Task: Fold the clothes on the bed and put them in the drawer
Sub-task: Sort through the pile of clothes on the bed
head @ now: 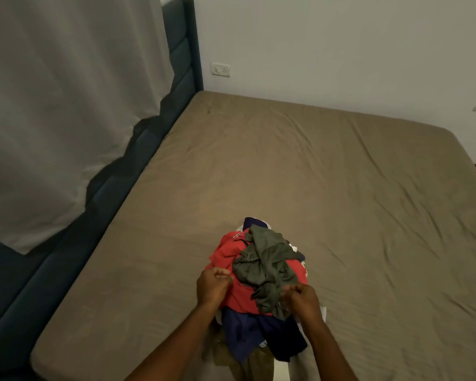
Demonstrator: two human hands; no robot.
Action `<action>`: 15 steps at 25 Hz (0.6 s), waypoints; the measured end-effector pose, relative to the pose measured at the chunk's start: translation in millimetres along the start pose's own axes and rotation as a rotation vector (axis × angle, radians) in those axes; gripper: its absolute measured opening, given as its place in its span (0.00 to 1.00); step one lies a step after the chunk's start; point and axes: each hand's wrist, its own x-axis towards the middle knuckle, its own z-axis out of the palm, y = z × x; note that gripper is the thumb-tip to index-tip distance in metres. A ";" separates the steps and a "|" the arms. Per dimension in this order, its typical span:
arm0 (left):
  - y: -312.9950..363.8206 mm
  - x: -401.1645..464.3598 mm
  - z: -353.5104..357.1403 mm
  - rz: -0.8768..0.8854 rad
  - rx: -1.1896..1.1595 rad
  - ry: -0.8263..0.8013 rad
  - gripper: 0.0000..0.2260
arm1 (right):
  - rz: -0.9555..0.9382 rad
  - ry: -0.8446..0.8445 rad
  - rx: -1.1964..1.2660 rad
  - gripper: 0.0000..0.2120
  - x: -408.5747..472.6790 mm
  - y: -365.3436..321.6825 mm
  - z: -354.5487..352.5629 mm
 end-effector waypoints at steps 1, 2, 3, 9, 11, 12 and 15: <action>2.0 4.6 -0.2 0.028 -0.011 -0.009 0.04 | 0.002 0.006 0.031 0.07 0.3 -9.2 6.7; 6.6 10.1 1.3 0.058 -0.022 -0.023 0.04 | -0.007 0.024 0.051 0.07 1.5 -20.1 14.4; 13.9 16.8 3.7 0.092 -0.017 -0.041 0.05 | -0.025 0.056 0.062 0.06 5.7 -31.1 23.3; 57.6 64.9 37.2 0.296 0.063 -0.114 0.06 | -0.062 0.142 0.063 0.12 48.5 -67.5 60.3; 69.9 78.0 45.6 0.266 0.034 -0.123 0.03 | -0.031 0.138 0.076 0.10 58.9 -70.4 63.6; 78.1 81.8 49.5 0.231 0.009 -0.133 0.02 | -0.047 0.155 0.102 0.08 62.2 -70.9 63.2; 104.9 87.9 58.6 -0.017 -0.089 -0.227 0.12 | -0.119 0.080 0.173 0.03 49.4 -74.9 56.9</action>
